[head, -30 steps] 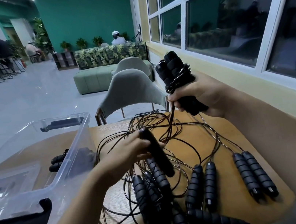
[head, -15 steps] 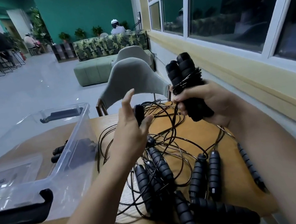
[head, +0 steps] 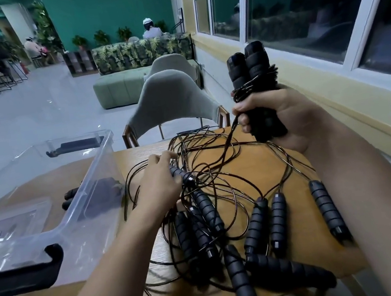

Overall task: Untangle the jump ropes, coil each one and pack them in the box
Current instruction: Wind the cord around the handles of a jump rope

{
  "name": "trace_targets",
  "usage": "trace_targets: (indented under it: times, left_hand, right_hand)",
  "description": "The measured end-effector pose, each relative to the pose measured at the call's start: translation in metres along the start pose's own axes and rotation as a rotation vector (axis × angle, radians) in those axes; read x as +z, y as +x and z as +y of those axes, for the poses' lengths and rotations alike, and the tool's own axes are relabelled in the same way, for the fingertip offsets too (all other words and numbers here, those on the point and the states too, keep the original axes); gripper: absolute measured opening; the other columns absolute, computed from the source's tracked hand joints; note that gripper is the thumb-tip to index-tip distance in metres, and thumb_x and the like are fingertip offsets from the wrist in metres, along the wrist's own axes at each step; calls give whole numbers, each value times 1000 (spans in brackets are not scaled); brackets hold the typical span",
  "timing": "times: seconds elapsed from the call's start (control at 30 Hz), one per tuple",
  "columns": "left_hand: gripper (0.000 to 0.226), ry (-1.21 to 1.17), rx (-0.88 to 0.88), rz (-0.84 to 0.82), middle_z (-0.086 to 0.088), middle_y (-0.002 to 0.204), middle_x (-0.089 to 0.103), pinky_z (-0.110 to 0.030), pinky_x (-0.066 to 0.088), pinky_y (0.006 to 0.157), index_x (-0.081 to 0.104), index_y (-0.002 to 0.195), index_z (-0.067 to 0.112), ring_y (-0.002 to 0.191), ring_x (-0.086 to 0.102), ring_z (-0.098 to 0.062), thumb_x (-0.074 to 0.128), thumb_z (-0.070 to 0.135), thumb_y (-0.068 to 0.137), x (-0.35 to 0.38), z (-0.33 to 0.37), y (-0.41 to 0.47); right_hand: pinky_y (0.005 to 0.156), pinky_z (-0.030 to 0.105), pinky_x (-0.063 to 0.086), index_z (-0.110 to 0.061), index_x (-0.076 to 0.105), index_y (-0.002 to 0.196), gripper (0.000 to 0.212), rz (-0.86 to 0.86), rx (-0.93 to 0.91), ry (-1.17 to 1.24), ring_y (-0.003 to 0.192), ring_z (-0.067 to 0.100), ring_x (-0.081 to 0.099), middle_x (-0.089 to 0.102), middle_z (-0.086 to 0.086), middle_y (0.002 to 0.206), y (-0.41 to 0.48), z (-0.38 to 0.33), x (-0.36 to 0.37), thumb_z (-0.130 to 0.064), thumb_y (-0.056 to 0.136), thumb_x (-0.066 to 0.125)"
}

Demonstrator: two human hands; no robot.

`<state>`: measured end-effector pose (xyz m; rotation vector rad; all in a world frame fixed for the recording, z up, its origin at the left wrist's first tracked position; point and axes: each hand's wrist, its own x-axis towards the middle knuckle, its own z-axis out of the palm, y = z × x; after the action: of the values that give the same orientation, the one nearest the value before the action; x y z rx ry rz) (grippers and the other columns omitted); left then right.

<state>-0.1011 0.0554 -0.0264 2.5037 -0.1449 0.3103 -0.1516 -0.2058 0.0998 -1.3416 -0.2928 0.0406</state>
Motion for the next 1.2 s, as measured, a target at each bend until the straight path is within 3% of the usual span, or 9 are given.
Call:
trace_targets:
  times: [0.13,0.3,0.43,0.6,0.8,0.87,1.0,1.1,1.2]
  left_hand:
    - [9,-244,143,-26,15,110,62,-21,52,76,68,109,37,94,63,1,64,38,101,-12,29,-13]
    - [19,-287,190,-234,14,99,72,-20,53,77,70,117,39,91,67,3,67,45,99,-16,38,-24]
    - [36,-393,0,-381,10,99,78,-27,56,80,68,112,41,93,73,-5,77,64,85,-19,24,-20]
    - [11,-714,-119,-338,4,82,74,-20,50,63,73,100,15,78,64,-13,79,23,95,-18,15,-18]
    - [21,9,72,-55,13,101,57,-22,45,69,61,90,36,88,57,0,82,37,87,-11,16,-18]
    - [13,32,69,-85,11,91,62,-22,40,61,67,83,32,81,59,-5,76,38,89,-10,19,-21]
    - [41,42,-1,-294,9,56,59,-18,33,45,75,74,18,50,50,0,73,56,92,-1,19,-28]
    - [48,-23,-54,-337,7,55,59,-22,35,47,79,74,18,49,50,-1,71,62,90,11,19,-32]
    - [37,-135,-101,-334,7,54,62,-20,39,48,75,63,23,51,52,0,78,52,86,18,24,-36]
  right_hand:
    - [61,30,52,2,61,112,20,-10,-8,-18,69,18,59,61,8,81,0,2,4,5,93,65]
    - [63,32,52,2,62,113,22,-1,-17,-49,70,20,59,62,8,80,-1,1,5,5,92,66]
    - [62,32,52,5,61,114,22,18,-30,-59,69,20,59,61,9,80,-1,1,4,8,93,65]
    - [62,33,54,2,63,115,26,27,28,-91,69,21,61,62,10,85,1,11,4,8,90,69]
    - [59,34,54,1,65,107,23,19,102,-175,65,24,62,63,12,77,3,36,21,7,87,73]
    - [56,31,54,1,64,108,23,19,106,-190,62,22,63,64,11,74,4,41,26,8,87,73]
    - [56,31,54,3,63,112,27,12,97,-192,62,21,63,64,10,75,3,47,31,8,87,73]
    - [56,32,54,0,64,107,25,22,97,-169,64,21,64,64,10,77,3,51,33,9,86,74]
    - [55,33,53,0,63,107,27,36,105,-155,63,22,64,64,12,78,4,56,34,10,85,75]
